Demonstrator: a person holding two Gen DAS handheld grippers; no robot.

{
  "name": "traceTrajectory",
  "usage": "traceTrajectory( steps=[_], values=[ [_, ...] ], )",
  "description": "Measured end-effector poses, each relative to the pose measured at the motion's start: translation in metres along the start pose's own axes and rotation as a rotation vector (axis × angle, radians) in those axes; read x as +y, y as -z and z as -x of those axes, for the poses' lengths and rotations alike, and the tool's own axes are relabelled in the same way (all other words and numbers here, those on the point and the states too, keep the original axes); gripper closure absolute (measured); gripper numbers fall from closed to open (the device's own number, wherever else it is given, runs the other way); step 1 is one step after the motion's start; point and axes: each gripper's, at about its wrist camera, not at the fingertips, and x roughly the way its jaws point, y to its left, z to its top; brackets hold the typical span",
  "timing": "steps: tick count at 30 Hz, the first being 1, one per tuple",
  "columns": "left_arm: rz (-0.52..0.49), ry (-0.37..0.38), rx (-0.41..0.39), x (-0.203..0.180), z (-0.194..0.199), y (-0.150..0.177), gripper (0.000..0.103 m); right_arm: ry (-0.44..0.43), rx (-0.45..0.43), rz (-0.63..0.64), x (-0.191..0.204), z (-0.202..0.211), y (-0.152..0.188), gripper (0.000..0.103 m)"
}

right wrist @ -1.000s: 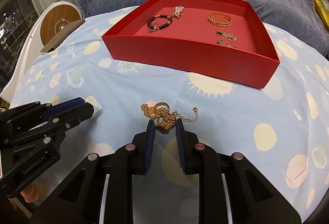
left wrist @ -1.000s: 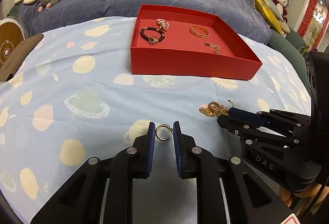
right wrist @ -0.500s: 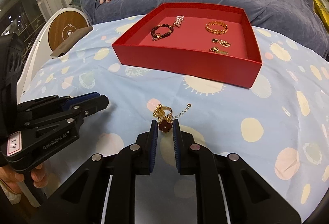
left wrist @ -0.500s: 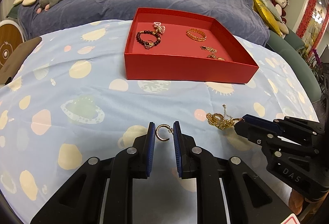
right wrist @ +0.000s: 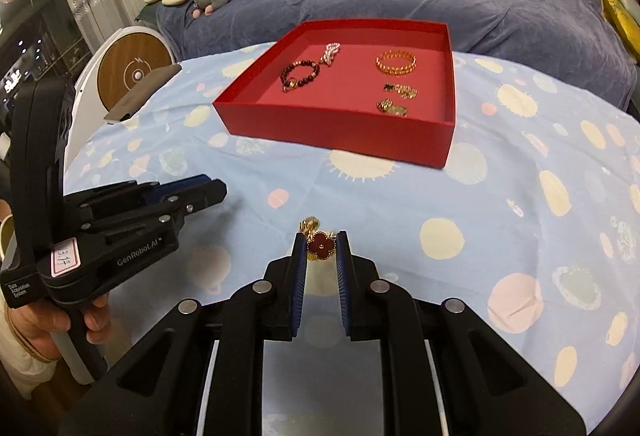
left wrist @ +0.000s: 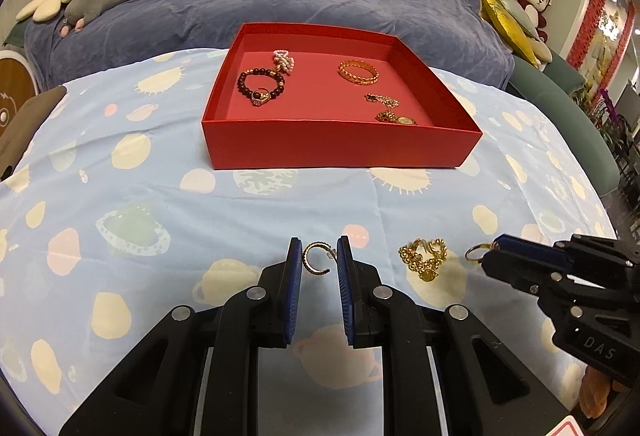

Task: Organize jewelry
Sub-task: 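Lift the red clover chain with right tool while left tool holds the earring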

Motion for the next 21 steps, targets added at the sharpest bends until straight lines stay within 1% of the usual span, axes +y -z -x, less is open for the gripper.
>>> traceTrajectory(
  steps=[5, 11, 17, 21],
  values=[
    [-0.005, 0.009, 0.003, -0.005, -0.003, -0.002, 0.088, 0.011, 0.013, 0.008, -0.006, 0.002, 0.01, 0.089],
    [-0.011, 0.01, 0.003, -0.01, -0.005, -0.004, 0.088, 0.02, 0.005, -0.019, -0.02, 0.009, 0.013, 0.089],
    [-0.018, 0.018, 0.0, -0.019, -0.007, -0.007, 0.088, 0.019, -0.027, -0.025, -0.019, 0.018, 0.003, 0.089],
    [-0.023, 0.031, -0.016, -0.027, -0.004, -0.011, 0.088, 0.02, -0.06, -0.035, -0.017, 0.024, -0.009, 0.089]
  ],
)
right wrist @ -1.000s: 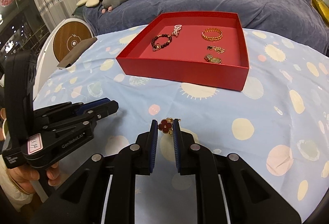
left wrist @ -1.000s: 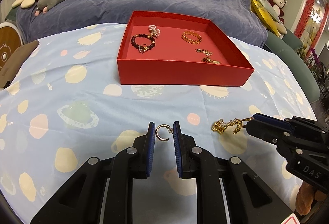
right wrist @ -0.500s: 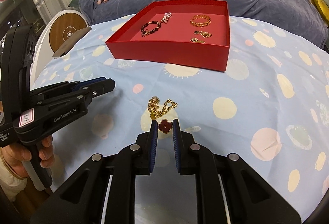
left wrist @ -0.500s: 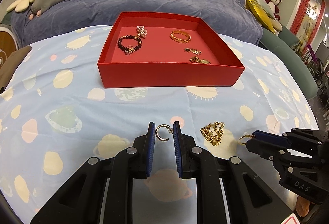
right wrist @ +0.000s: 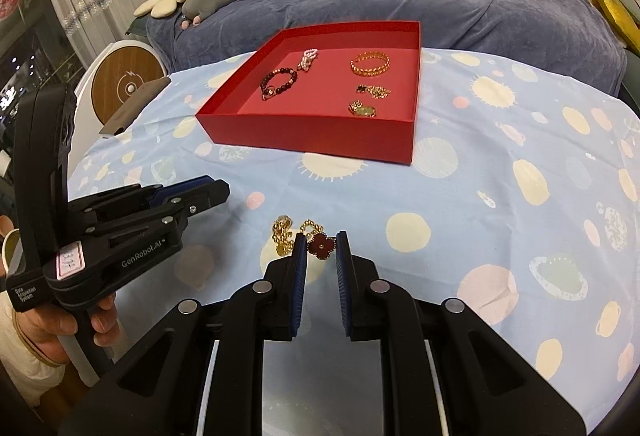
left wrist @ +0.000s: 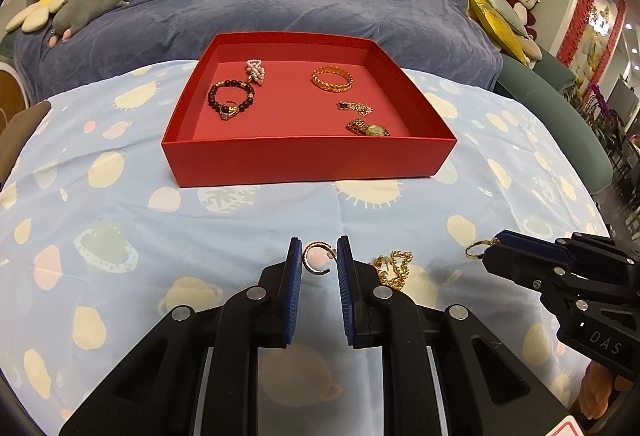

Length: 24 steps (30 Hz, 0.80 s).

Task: Organize jewelry
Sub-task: 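Lift the red clover chain with right tool while left tool holds the earring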

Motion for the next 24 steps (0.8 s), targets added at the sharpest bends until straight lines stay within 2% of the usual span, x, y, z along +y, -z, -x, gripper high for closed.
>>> traceTrajectory(
  steps=[12, 24],
  values=[
    [0.015, 0.012, -0.039, -0.005, 0.012, -0.01, 0.088, -0.013, -0.066, -0.021, 0.015, 0.004, -0.028, 0.089],
    [0.074, 0.005, -0.08, 0.017, 0.026, -0.027, 0.088, -0.022, -0.113, -0.047, 0.025, -0.007, -0.06, 0.089]
  ],
)
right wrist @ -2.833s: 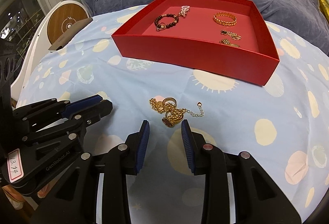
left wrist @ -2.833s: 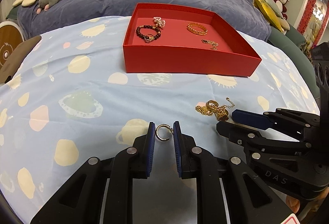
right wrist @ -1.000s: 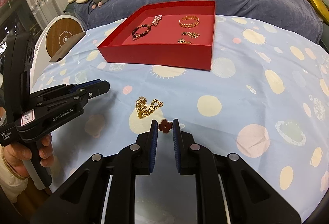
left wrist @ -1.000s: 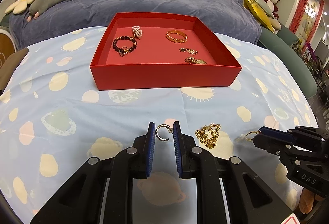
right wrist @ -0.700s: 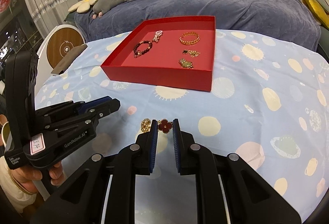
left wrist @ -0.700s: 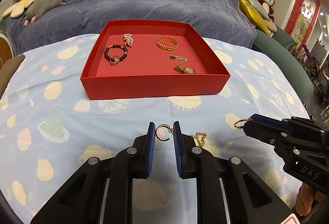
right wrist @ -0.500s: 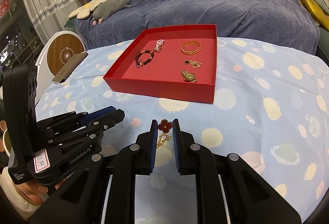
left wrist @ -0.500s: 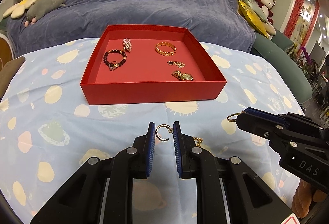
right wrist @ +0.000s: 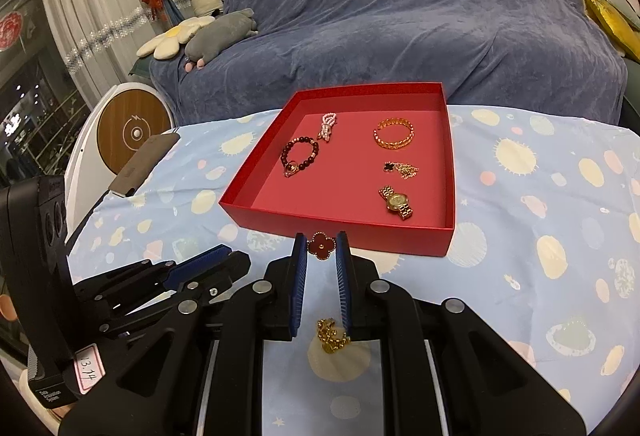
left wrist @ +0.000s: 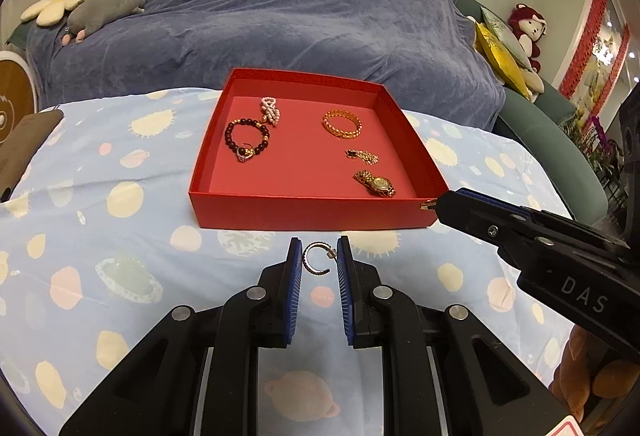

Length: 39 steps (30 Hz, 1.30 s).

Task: Organize jewelry
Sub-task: 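Carry the earring and clover chain into the red box and open both tools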

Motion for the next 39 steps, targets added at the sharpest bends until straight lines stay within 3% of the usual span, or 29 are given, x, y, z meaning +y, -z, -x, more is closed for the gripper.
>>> traceTrajectory(
  steps=[11, 18, 24, 33, 39],
  values=[
    [0.024, -0.021, -0.03, 0.022, 0.008, -0.03, 0.088, 0.043, -0.009, -0.027, -0.011, -0.019, -0.017, 0.089],
    [-0.013, -0.043, -0.034, 0.024, -0.015, -0.061, 0.088, 0.071, -0.023, -0.073, -0.033, -0.038, -0.043, 0.089],
    [0.037, -0.026, 0.019, 0.036, -0.049, -0.078, 0.088, 0.081, -0.019, -0.125, -0.055, -0.054, -0.057, 0.089],
    [-0.029, -0.047, 0.037, 0.022, -0.083, -0.087, 0.088, 0.107, 0.007, -0.13, -0.062, -0.073, -0.058, 0.089],
    [-0.021, -0.07, 0.064, 0.03, -0.096, -0.084, 0.088, 0.13, 0.04, -0.123, -0.066, -0.089, -0.055, 0.089]
  ],
)
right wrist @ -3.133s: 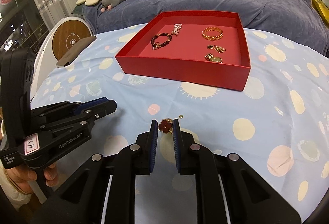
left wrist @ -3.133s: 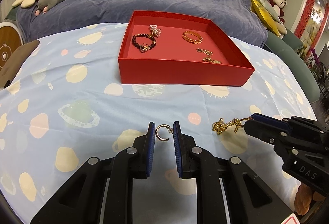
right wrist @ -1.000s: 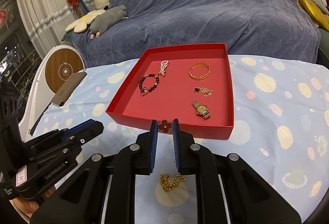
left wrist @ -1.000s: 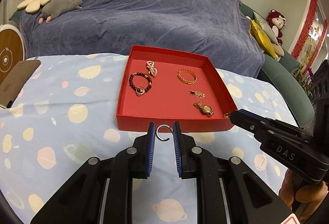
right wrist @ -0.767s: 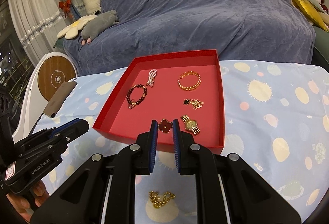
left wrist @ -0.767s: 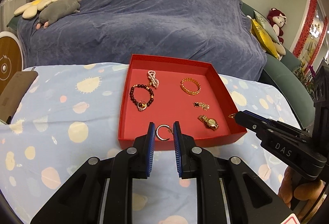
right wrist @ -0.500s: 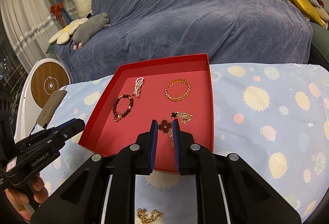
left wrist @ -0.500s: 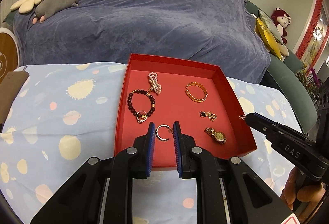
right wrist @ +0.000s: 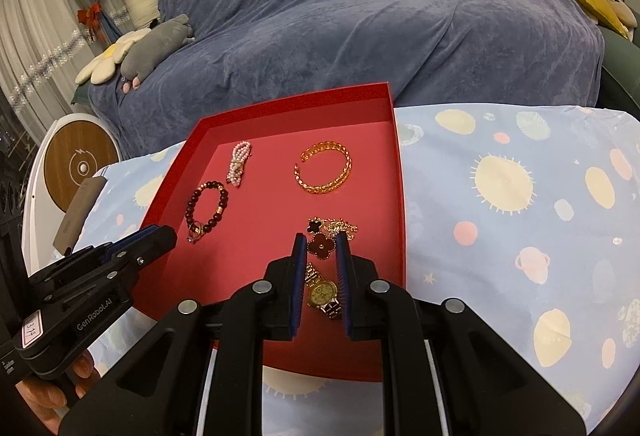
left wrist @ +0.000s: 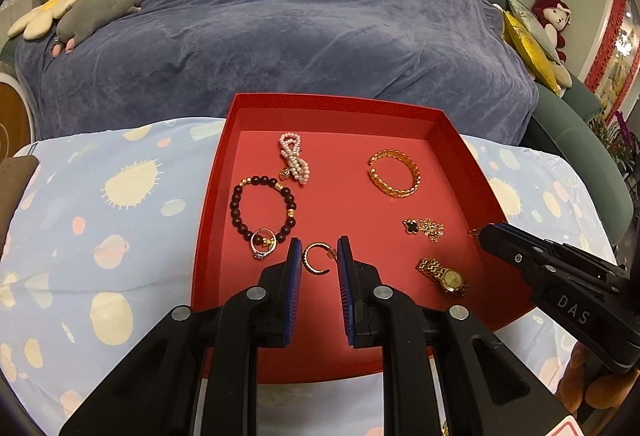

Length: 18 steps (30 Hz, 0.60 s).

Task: Organize jewelry
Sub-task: 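Carry the earring and clover chain into the red box and open both tools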

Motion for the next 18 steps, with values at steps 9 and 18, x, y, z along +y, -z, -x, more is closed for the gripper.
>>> traceTrajectory(
  steps=[9, 18],
  values=[
    [0.023, 0.0, 0.008, 0.008, -0.002, -0.001, 0.088, -0.005, -0.007, -0.005, 0.0, 0.0, 0.003, 0.089],
    [0.045, -0.009, 0.009, 0.013, -0.003, -0.001, 0.067, 0.001, -0.039, -0.008, 0.003, 0.008, 0.001, 0.076]
  ],
)
